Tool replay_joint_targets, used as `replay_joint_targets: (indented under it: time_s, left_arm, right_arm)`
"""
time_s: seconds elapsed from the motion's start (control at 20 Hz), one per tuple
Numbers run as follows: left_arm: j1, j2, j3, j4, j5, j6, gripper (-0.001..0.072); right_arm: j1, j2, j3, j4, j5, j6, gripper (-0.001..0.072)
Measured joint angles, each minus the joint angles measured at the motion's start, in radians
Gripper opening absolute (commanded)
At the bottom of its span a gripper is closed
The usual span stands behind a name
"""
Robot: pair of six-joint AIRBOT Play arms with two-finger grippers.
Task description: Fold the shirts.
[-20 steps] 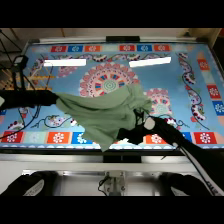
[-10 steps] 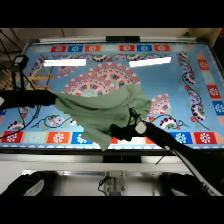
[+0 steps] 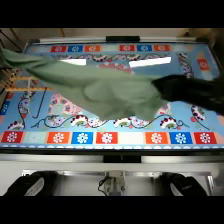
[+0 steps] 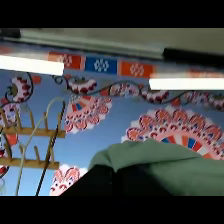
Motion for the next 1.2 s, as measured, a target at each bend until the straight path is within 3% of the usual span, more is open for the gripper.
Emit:
replay_joint_targets:
  time_s: [0.2, 0.55, 0.9, 1.05, 1.2]
  left_arm:
    - [0.019, 0.086, 0.122, -0.065, 0.006, -0.074, 0.0032]
    - [0.025, 0.168, 0.16, -0.035, -0.061, -0.08, 0.0032]
    - [0.025, 0.177, -0.076, -0.006, -0.208, -0.045, 0.0032]
    - [0.026, 0.146, -0.267, -0.036, -0.147, -0.021, 0.0033]
    - [0.026, 0.072, -0.418, -0.125, 0.024, -0.011, 0.0032]
  right_arm:
    - [-0.07, 0.117, 0.138, -0.068, -0.023, 0.005, 0.0064]
    - [-0.094, 0.148, 0.185, -0.103, -0.027, 0.018, 0.0064]
    - [-0.096, 0.04, 0.142, -0.161, 0.182, 0.037, 0.0064]
    - [-0.096, -0.097, 0.047, -0.174, 0.181, 0.039, 0.0065]
    - [-0.097, -0.29, -0.014, -0.147, 0.037, 0.039, 0.0065]
